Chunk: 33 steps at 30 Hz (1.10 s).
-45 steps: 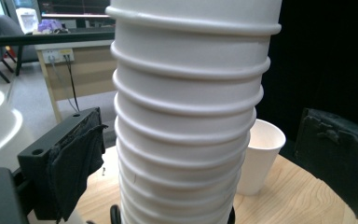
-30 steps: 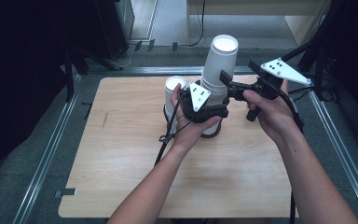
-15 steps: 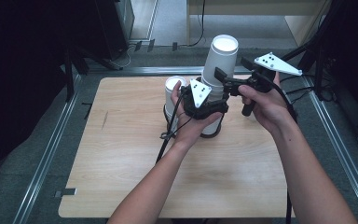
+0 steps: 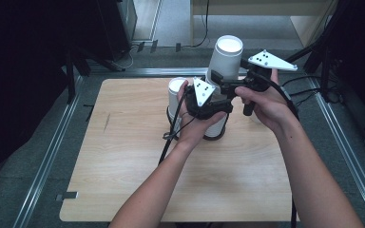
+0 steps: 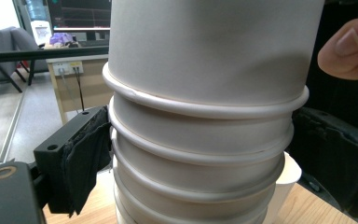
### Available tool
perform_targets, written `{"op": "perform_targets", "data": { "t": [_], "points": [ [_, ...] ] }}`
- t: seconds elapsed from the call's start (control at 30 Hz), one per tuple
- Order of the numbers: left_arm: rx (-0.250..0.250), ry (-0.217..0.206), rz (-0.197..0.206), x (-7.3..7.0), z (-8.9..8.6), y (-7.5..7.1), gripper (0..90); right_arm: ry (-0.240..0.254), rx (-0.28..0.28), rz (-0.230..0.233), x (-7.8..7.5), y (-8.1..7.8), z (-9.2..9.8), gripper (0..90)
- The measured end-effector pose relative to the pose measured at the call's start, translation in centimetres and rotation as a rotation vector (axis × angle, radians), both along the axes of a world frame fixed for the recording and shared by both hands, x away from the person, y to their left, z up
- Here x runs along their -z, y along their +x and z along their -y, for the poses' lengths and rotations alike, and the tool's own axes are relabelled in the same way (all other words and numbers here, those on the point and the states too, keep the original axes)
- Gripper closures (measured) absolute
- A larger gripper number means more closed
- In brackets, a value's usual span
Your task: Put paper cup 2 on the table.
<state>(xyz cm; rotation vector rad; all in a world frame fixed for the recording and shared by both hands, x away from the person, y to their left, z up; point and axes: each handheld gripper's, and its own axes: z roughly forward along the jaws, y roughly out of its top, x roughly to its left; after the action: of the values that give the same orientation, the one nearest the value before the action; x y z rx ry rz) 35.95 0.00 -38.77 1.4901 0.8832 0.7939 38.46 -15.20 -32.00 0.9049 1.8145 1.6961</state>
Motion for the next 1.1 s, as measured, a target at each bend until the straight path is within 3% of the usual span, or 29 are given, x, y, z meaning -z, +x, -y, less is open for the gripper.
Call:
{"op": "perform_targets", "data": {
  "t": [0.27,0.57,1.1],
  "points": [
    [0.005,-0.003,-0.002,0.0,-0.1,0.0,7.5,-0.023,0.001,-0.018,0.2,0.6,-0.1,0.0],
    [0.013,-0.003,0.0,0.1,-0.3,-0.1,8.6,-0.024,0.008,-0.045,0.4,1.1,-0.4,11.0],
    [0.013,-0.005,0.004,0.1,-0.3,-0.2,9.2,0.023,0.04,-0.005,-0.7,0.7,-0.6,13.1]
  ]
}}
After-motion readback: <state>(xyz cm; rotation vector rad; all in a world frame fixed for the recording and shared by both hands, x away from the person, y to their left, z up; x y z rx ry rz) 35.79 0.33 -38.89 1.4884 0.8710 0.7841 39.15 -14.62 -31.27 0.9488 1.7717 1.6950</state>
